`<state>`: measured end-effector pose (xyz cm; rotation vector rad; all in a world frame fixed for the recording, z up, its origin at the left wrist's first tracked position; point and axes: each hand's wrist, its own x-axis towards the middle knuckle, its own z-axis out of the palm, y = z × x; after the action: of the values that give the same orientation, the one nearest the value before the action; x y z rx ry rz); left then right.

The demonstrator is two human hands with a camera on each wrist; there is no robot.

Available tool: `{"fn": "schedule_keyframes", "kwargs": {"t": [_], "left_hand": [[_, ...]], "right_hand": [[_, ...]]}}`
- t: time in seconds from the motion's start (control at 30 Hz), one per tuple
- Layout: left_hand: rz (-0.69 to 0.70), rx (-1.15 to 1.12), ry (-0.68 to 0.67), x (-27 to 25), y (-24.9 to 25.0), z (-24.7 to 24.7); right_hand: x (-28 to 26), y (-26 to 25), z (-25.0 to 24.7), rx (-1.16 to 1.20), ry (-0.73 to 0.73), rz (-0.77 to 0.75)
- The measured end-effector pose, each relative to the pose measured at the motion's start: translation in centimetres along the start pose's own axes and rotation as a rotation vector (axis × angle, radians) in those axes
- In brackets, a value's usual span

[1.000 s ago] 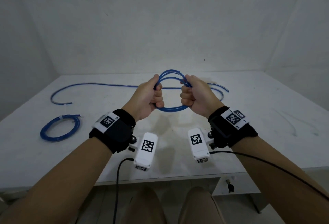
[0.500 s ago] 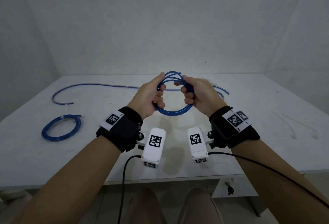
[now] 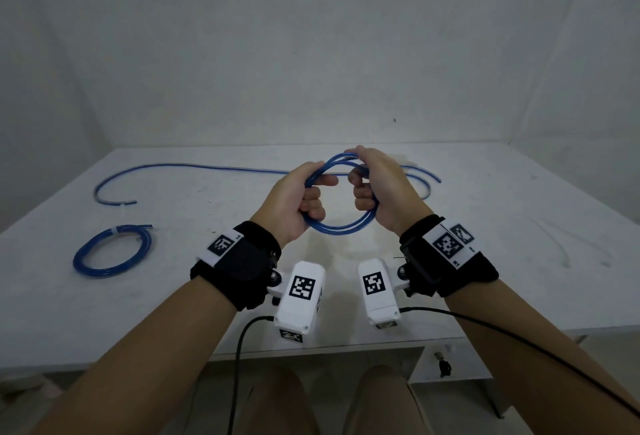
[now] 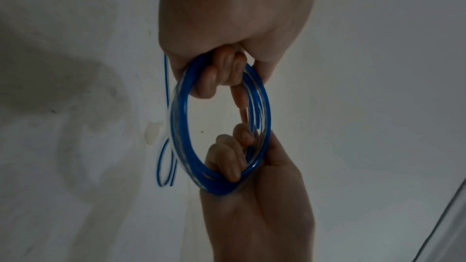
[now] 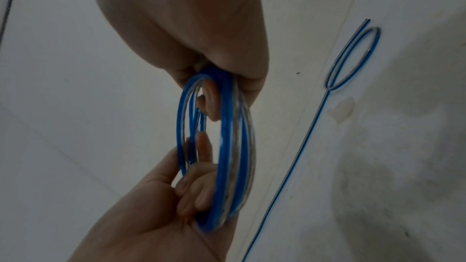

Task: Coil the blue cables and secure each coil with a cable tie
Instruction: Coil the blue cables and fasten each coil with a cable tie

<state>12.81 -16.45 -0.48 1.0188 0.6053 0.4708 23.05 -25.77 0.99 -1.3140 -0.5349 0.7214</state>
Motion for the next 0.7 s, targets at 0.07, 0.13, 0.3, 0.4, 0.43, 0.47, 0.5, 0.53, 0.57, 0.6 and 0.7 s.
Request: {"fn": "schedule_keyframes", "kwargs": {"t": [0.07,0.13,0.3,0.4,0.43,0.47,0.5,0.53,0.57,0.6,0.7], "left_hand": [[-0.005,0.017,-0.013,0.0,-0.1,-0.1],[-0.007,0.013,-0.021,0.0,0.0,-0.2],[0.129,0.122,0.038,-0.3,0.2,0.1],[0.221,0.26,0.076,-0.4,-0.1,0.6],[0.26,0.305,0.1,-0.4,-0.3,0.7],[0.306,0.339,0.126,-0.3,-0.5,0.8],[0.352,0.362,0.153,-0.2,-0.7,0.8],[0.389,0.372,0.177,0.0,-0.9,0.7],[0.416,0.372,0.198,0.1,-1.1,0.6],[0.432,0.365,0.213,0.2,-1.1,0.6],[0.432,0.311,0.221,0.5,-1.1,0.5]], "right_hand": [[0.2,0.2,-0.2,-0.034,-0.016,-0.016],[0.5,0.4,-0.4,-0.06,-0.037,-0.033],[0.9,0.4,-0.8,-0.032,-0.036,-0.048],[1.0,0.3,-0.8,0.005,-0.015,-0.038],[1.0,0.3,-0.9,0.014,-0.012,-0.035],[0.9,0.3,-0.9,0.018,-0.011,-0.038],[0.8,0.3,-0.8,0.016,-0.01,-0.046],[0.7,0.4,-0.8,0.015,-0.009,-0.057],[0.7,0.6,-0.8,0.015,-0.012,-0.07],[0.6,0.7,-0.8,0.013,-0.02,-0.084],[0.6,1.1,-1.1,-0.042,-0.063,-0.138]]}}
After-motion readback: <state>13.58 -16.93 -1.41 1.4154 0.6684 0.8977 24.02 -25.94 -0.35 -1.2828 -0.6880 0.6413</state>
